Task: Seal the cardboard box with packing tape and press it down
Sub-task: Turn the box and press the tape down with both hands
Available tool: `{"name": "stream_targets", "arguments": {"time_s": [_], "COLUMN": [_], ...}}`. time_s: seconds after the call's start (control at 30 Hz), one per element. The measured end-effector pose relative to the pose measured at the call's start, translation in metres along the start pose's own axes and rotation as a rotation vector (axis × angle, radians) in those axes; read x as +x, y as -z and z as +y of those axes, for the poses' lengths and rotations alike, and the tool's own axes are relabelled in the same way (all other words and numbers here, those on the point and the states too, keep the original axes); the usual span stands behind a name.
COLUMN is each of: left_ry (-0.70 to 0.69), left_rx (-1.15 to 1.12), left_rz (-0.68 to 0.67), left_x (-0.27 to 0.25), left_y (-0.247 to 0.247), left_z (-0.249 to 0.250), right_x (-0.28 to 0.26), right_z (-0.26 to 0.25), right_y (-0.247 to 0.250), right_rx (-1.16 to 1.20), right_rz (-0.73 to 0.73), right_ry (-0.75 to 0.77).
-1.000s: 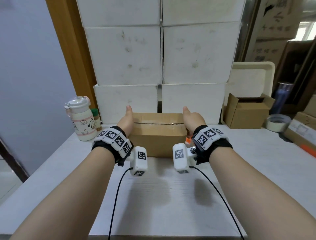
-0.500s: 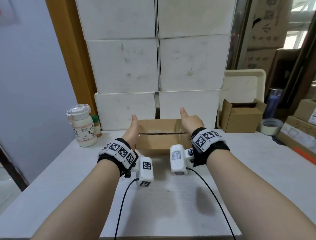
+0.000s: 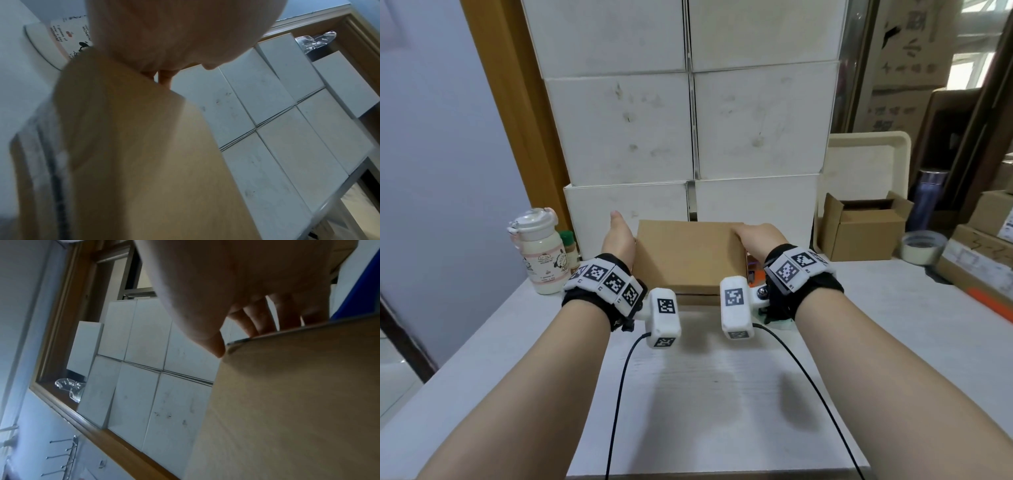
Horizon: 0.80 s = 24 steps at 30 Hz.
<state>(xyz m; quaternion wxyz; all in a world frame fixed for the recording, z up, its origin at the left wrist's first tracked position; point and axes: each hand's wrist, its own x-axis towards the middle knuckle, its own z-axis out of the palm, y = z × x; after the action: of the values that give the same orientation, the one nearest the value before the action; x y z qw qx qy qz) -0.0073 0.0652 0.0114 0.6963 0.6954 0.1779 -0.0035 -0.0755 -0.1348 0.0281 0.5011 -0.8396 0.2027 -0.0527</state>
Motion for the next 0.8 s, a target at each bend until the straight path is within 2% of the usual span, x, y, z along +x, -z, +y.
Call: {"name": "stream_targets", "arguments": {"time_s": [0.13,0.37,0.47,0.6,0.67,0.73,0.8], "left_ry": [-0.007,-0.06,-0.091,-0.119,-0.204,-0.369,-0.496], "left_rx": [-0.053,0.035,0.211,0.582,0.71,0.838,0.94], "left_rz": [-0.076,-0.109,-0.141,-0.138,-0.066,-0.007,-0.043], "left_x": [-0.004,0.001,-0.007,-0.012,-0.013,-0.02,-0.028], "left_y": [-0.002,-0.007,-0.008,-0.015,-0.022,-0.034,-0.05], "left_z": [-0.003,-0.015,-0.016,-0.024,-0.024,-0.02,-0.017], "right_x": [0.0,0.003,0.006,0.007,0.009,0.013,0.014], "right_z": [0.0,0.01,0.016,0.022,0.025,0.027,0.026], "right_y": [0.003,-0.001,-0.005,-0.01,-0.01,-0.01,-0.009], "right_rx": [0.01,-0.028,-0.102,-0.139,-0.138,-0.139,-0.157], "right_rz": [0.042,-0.019,-0.061,-0.109,-0.107,-0.092,-0.079], "right_ry": [0.001,-0.025,-0.023,-0.027,-0.029,-0.031,-0.037]}}
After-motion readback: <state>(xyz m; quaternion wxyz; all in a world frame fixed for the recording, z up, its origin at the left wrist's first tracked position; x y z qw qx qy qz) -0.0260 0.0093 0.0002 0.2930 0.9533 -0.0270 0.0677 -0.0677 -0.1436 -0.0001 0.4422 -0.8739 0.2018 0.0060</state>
